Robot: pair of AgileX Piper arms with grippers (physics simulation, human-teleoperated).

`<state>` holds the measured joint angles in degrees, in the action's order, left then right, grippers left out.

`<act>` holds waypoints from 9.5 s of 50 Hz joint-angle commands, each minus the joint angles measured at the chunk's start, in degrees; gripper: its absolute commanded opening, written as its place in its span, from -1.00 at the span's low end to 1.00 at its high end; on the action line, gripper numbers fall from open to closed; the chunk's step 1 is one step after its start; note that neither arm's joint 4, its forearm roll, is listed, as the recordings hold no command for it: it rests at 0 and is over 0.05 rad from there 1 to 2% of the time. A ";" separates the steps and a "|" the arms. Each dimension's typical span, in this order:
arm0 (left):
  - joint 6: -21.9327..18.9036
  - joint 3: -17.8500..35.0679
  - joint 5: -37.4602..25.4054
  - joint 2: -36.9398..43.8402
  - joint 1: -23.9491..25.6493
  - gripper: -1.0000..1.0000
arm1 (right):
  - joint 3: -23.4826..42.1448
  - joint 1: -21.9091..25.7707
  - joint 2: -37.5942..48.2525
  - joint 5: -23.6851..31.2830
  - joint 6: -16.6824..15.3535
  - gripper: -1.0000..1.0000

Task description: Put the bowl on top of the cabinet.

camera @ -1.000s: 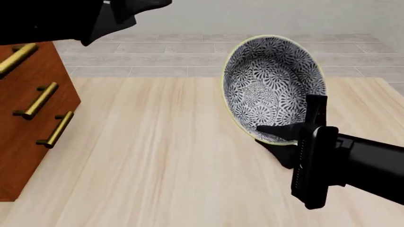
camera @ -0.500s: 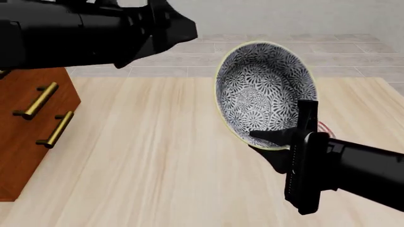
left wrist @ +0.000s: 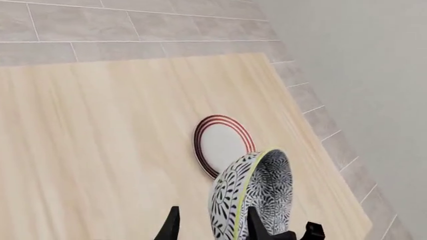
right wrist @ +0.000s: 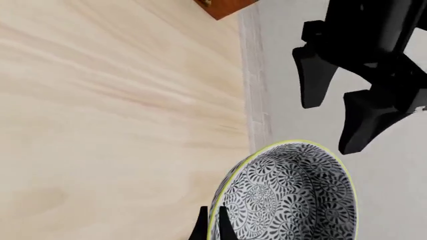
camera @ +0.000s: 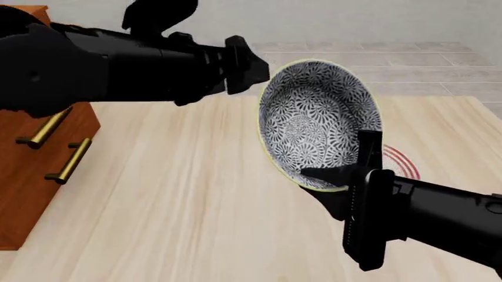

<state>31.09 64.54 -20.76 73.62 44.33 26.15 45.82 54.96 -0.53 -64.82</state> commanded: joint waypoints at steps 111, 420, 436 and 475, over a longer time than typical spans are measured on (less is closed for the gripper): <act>-3.45 -3.84 9.36 11.68 -2.87 -1.00 | -2.63 5.59 -2.54 -2.29 0.31 1.00; 9.99 -5.61 20.30 -14.43 -79.13 -1.00 | -24.82 -41.43 -54.76 1.74 64.21 1.00; 6.34 -3.34 20.79 -9.88 -83.80 -1.00 | -24.82 -41.43 -54.76 1.74 64.22 1.00; -1.31 -5.22 20.35 -8.40 -82.80 -1.00 | -24.82 -41.43 -54.77 1.74 64.23 1.00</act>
<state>32.26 59.29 -0.32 64.10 -38.05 1.22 4.32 0.00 1.29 -0.61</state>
